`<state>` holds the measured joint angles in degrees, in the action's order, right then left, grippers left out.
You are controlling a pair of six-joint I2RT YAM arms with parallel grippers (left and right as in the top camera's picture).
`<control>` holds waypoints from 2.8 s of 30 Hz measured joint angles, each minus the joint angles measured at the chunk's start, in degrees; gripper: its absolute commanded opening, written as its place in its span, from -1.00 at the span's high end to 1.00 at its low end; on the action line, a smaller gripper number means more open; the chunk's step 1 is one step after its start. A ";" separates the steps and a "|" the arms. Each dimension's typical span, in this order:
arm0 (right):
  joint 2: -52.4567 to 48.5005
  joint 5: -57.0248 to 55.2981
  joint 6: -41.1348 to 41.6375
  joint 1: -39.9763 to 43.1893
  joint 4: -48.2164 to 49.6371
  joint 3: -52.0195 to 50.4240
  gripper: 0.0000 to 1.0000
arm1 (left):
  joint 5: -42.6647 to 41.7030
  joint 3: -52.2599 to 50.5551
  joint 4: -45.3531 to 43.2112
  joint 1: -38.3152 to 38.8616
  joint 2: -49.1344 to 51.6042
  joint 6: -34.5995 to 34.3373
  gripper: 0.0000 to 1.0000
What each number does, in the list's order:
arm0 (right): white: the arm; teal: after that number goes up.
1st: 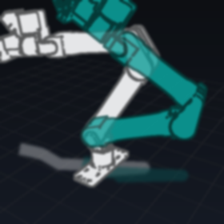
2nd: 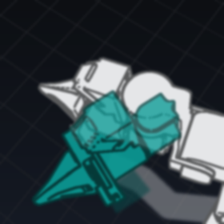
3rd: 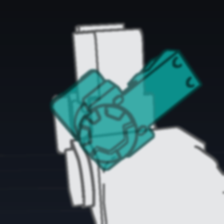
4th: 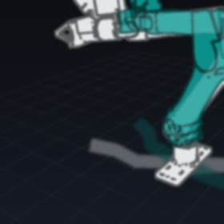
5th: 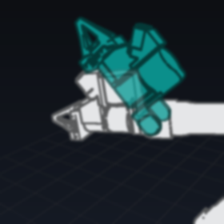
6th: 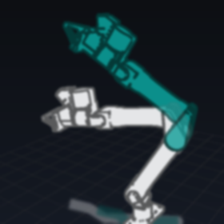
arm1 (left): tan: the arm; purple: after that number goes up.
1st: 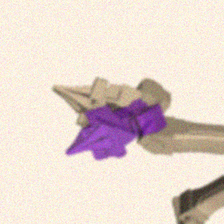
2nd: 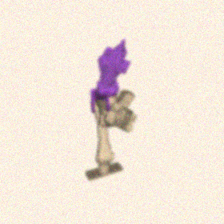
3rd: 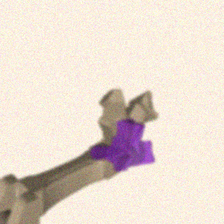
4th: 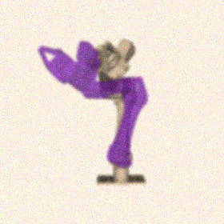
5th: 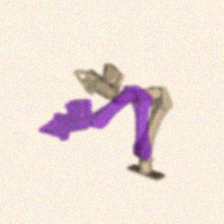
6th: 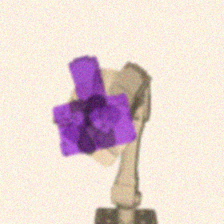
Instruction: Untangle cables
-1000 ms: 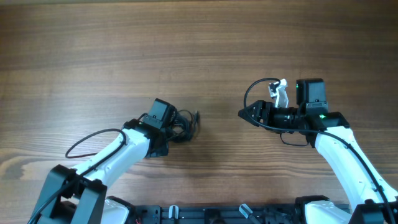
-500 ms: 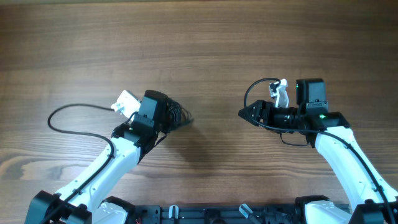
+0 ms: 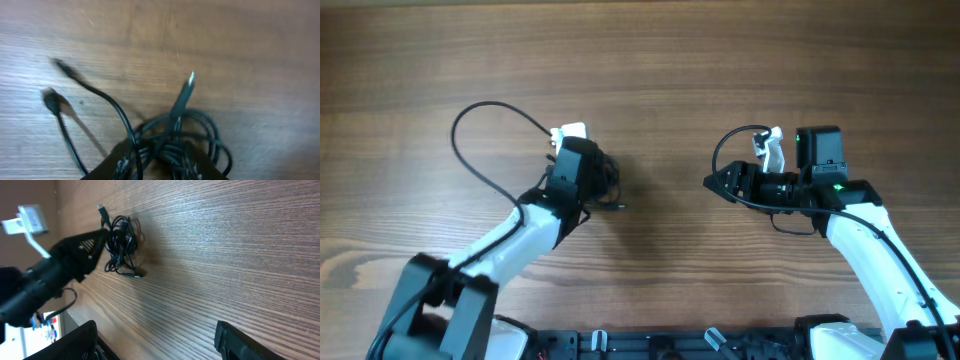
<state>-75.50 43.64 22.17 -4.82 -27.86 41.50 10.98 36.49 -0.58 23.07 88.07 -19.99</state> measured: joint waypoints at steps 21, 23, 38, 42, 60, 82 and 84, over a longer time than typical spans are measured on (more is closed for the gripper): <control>0.00 -0.70 0.00 0.00 -0.04 0.00 -0.56 | 5.62 1.11 22.88 -2.19 -5.11 -27.10 -0.26; 0.00 -0.74 0.00 0.00 -0.20 0.00 -0.56 | 4.50 1.03 21.27 -3.10 -1.33 -31.89 -0.26; 0.02 -1.31 0.00 0.00 -0.39 0.00 -0.56 | 4.96 1.29 5.66 -5.09 2.91 -39.52 -0.68; 0.02 -1.31 0.02 0.00 -0.39 0.00 -0.56 | 4.02 1.29 5.62 -5.09 2.91 -37.66 -0.68; 0.02 -1.33 0.02 0.00 -0.39 0.00 -0.56 | 1.88 1.36 17.11 -9.75 -9.22 -35.04 -0.94; 0.02 -3.06 0.02 0.00 0.02 -0.02 -0.57 | 4.79 3.13 9.92 -9.77 2.89 -47.87 -1.00; 0.02 -3.06 0.02 0.00 0.02 0.00 -0.57 | 4.61 3.13 9.81 -9.97 2.89 -47.87 -1.00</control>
<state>-75.48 40.58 22.20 -4.82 -27.83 41.50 15.59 39.62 9.23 13.10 90.96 -67.85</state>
